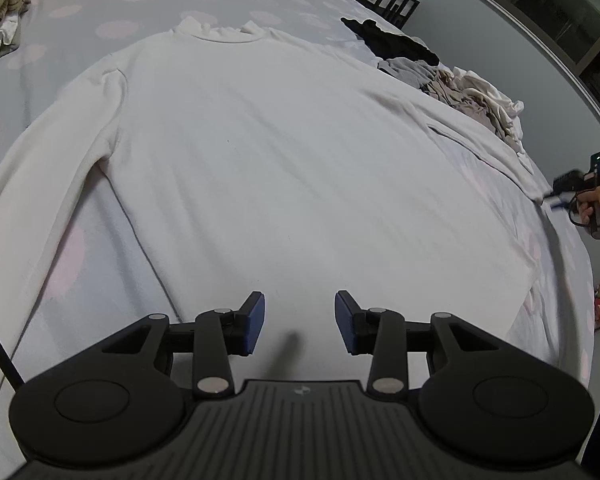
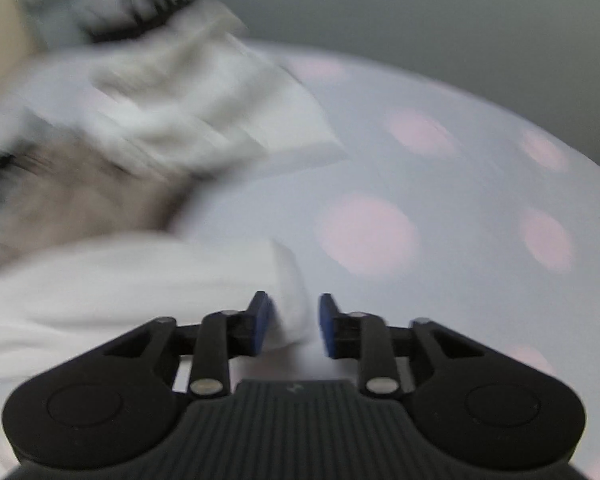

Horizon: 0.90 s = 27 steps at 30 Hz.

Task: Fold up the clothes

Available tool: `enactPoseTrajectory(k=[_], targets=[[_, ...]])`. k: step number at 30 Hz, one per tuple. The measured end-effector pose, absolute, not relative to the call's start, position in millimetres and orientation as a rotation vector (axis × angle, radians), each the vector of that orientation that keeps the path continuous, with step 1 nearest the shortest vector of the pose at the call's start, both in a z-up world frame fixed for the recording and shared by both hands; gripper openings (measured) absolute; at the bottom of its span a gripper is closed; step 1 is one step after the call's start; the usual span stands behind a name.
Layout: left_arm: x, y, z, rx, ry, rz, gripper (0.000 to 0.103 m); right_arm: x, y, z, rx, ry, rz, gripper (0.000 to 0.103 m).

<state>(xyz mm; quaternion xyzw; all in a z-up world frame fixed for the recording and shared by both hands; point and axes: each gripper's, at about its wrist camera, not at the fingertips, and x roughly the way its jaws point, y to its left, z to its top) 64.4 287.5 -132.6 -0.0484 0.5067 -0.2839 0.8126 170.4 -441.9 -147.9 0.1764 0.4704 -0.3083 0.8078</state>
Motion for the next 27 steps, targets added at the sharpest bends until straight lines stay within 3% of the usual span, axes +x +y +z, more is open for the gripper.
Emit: enactPoseTrajectory(k=[2,5,7,9,15,20,22,27], targets=[[63,289,-132,-0.108,1.083,-0.599,0.036,164,-440,-151,0.331,1.055,-0.747,0.035],[62,293,-134,-0.113,1.09,-0.584,0.036,162,-415,-130,0.219,0.968,-0.606,0.038],[63,292,-136,-0.118,1.1,-0.578,0.037,167,-388,-119,0.178,0.948,-0.403,0.051],[64,291,-137,-0.123,1.111,-0.578,0.037,172,-360,-115,0.149,0.976,-0.183,0.056],[62,282,-135,-0.094,1.101,-0.619,0.037,166,-287,-140,-0.203,1.09,0.106,0.054],[59,284,-136,-0.086,1.102,-0.62,0.037,163,-269,-158,-0.602,0.941,0.055,0.054],[59,285,-136,-0.092,1.104,-0.617,0.037,167,-252,-166,-0.748,0.887,0.098,0.042],[58,282,-137,-0.086,1.108,-0.615,0.037,176,-200,-180,-0.941,0.782,0.224,0.042]])
